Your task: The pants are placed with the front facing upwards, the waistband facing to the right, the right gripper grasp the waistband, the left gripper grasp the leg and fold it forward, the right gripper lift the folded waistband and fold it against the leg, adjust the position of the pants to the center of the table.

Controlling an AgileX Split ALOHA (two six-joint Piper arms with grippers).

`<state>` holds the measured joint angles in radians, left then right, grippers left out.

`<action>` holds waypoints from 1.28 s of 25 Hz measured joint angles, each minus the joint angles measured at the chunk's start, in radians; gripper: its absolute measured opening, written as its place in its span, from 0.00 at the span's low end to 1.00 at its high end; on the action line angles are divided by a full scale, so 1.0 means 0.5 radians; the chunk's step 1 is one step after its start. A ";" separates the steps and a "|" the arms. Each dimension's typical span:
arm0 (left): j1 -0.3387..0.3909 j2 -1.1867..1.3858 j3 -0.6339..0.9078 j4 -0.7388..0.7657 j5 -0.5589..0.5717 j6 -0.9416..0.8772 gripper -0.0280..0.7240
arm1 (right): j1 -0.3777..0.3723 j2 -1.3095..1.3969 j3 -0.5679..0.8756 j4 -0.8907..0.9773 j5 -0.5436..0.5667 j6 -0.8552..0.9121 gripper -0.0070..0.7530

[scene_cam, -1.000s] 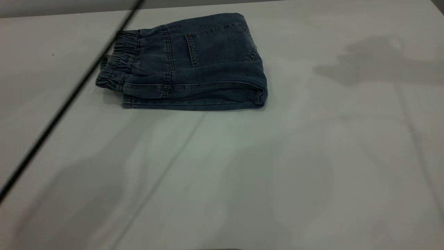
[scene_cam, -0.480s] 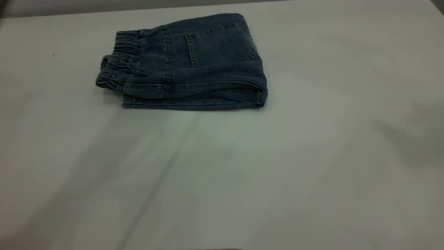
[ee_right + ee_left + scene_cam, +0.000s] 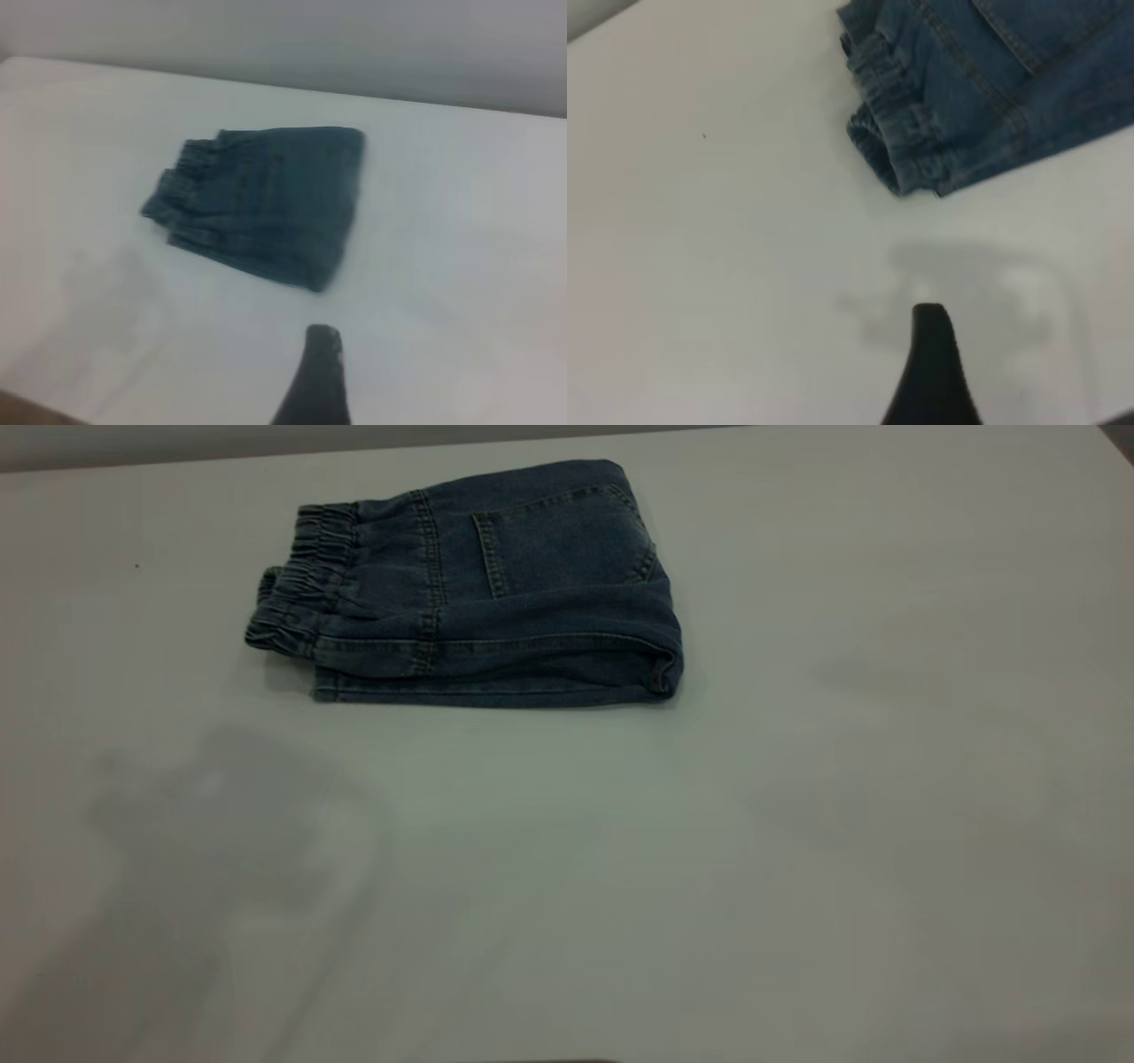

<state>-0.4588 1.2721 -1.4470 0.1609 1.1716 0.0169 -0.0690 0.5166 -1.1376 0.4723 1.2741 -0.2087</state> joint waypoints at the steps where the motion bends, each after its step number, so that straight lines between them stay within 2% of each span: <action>1: 0.000 -0.090 0.058 -0.024 0.000 -0.004 0.71 | 0.000 -0.069 0.042 -0.052 0.005 0.040 0.78; 9: 0.000 -0.836 0.627 -0.092 0.000 -0.007 0.71 | 0.000 -0.374 0.377 -0.231 0.005 0.206 0.78; 20: 0.000 -1.667 1.408 -0.128 0.000 -0.002 0.71 | 0.000 -0.706 0.996 -0.393 -0.022 0.109 0.78; 24: 0.000 -1.827 1.576 -0.128 -0.003 -0.002 0.71 | 0.000 -0.731 1.151 -0.447 -0.087 0.035 0.78; 32: 0.000 -1.864 1.759 -0.128 -0.045 -0.075 0.71 | 0.139 -0.733 1.316 -0.527 -0.247 0.024 0.78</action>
<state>-0.4588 0.3400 -0.5674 0.0967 1.1489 -0.0205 0.0004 0.1501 -0.4799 0.2089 1.1507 -0.1968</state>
